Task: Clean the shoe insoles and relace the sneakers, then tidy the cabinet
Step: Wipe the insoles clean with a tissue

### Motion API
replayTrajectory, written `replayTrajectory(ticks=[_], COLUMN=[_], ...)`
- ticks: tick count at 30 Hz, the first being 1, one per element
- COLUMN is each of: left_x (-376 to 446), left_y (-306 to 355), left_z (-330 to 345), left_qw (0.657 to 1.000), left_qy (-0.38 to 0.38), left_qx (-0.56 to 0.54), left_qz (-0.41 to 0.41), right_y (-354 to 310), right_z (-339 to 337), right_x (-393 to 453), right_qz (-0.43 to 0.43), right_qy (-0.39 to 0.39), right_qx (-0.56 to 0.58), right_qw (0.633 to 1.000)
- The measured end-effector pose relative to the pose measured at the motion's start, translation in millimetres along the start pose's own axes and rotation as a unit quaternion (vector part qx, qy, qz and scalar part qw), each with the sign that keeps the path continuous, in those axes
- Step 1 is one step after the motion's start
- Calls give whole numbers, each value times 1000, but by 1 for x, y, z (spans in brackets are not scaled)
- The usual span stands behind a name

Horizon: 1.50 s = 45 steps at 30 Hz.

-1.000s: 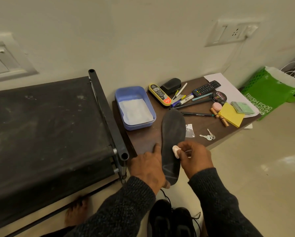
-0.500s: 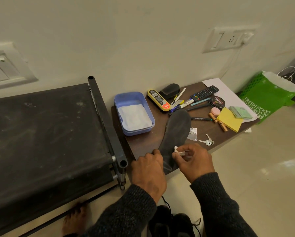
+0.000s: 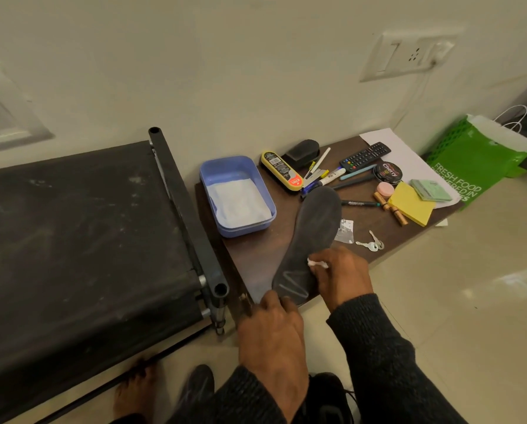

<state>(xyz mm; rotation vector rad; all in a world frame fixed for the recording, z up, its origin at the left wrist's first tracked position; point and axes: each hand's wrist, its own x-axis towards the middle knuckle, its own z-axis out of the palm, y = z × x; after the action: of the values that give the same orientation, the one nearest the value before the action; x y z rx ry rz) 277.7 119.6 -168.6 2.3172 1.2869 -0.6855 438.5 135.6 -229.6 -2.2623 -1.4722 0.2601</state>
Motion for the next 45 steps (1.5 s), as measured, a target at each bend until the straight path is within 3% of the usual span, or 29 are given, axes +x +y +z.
replayTrajectory(ticks=[8,13,19,24,30,36,42,45], left_x=[-3,-4,-4,-2,-2,2,6,11], left_y=[-11,-10,-19,-19,-24,-17,-18,-23], left_z=[-5,-11,-12,-10,-8,-9,-7,-11], left_qw=[999,999,1000,999,999,999,995,992], left_qy=[-4,-14,-7,-18,-1,-13,65,54], left_qx=[9,21,0,5,4,-24,-76,-111], left_qz=[44,34,23,36,41,31,25,32], right_y=[-12,-6,-19,-6,-25,-23,-27,-29], right_z=[7,0,3,-4,3,-1,1,-13], right_x=[-33,-8,-53,-21,-66,-21,-16,-8], right_qz=[-84,-17,-63,-19,-70,-12,45,71], right_qy=[-110,-31,-89,-13,-49,-34,-103,-157], right_qx=[-40,14,9,20,27,12,-3,29], right_qw=[990,999,994,1000,996,999,994,985])
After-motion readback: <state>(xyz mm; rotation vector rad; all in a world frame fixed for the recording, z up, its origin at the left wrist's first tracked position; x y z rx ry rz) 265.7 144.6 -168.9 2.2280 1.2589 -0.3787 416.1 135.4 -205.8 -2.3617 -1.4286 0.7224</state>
